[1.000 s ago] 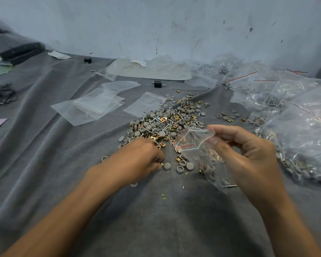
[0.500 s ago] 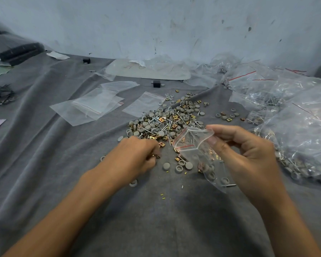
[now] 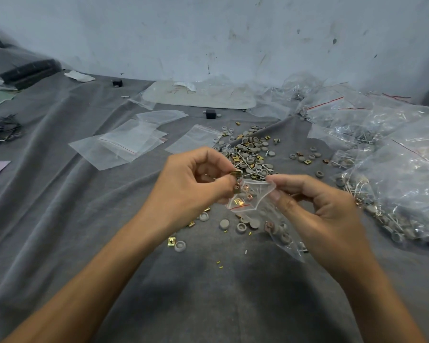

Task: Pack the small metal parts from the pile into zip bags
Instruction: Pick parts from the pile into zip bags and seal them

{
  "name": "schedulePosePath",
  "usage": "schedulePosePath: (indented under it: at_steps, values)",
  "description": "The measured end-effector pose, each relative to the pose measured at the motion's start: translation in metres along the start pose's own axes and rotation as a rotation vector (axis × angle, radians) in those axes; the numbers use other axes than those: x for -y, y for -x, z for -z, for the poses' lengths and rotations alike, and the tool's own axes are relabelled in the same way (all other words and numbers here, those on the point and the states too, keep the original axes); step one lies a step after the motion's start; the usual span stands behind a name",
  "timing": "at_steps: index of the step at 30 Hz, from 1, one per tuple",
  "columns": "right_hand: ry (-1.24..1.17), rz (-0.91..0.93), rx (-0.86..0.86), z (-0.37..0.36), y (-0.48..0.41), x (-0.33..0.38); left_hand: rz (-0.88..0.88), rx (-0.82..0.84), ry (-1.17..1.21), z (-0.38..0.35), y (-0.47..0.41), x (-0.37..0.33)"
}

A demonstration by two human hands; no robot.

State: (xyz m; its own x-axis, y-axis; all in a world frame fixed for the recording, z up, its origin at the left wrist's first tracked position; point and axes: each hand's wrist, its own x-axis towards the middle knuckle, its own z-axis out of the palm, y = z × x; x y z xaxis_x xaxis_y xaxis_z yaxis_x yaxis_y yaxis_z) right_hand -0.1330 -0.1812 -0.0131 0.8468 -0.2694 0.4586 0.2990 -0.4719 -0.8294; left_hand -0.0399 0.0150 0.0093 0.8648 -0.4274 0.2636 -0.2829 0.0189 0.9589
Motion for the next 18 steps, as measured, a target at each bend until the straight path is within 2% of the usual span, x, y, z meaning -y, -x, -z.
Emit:
schedulePosePath:
  at_steps: [4, 8, 11, 16, 18]
  values:
    - [0.006, 0.002, 0.002, 0.001, -0.001, 0.0, -0.002, 0.057, -0.049, 0.0, 0.001, 0.003]
    - [0.008, 0.018, -0.001, 0.002, -0.001, -0.001, -0.066, 0.021, -0.189, 0.005, -0.002, 0.007]
    - [0.005, 0.02, -0.004, 0.002, -0.001, -0.002, -0.101, 0.011, -0.198, 0.007, -0.003, 0.009]
    - [-0.003, 0.021, -0.011, 0.003, -0.002, -0.003, -0.106, 0.118, -0.276, 0.012, -0.004, 0.011]
    - [-0.009, 0.024, -0.02, 0.003, -0.002, -0.004, -0.118, 0.057, -0.292, 0.023, -0.008, 0.013]
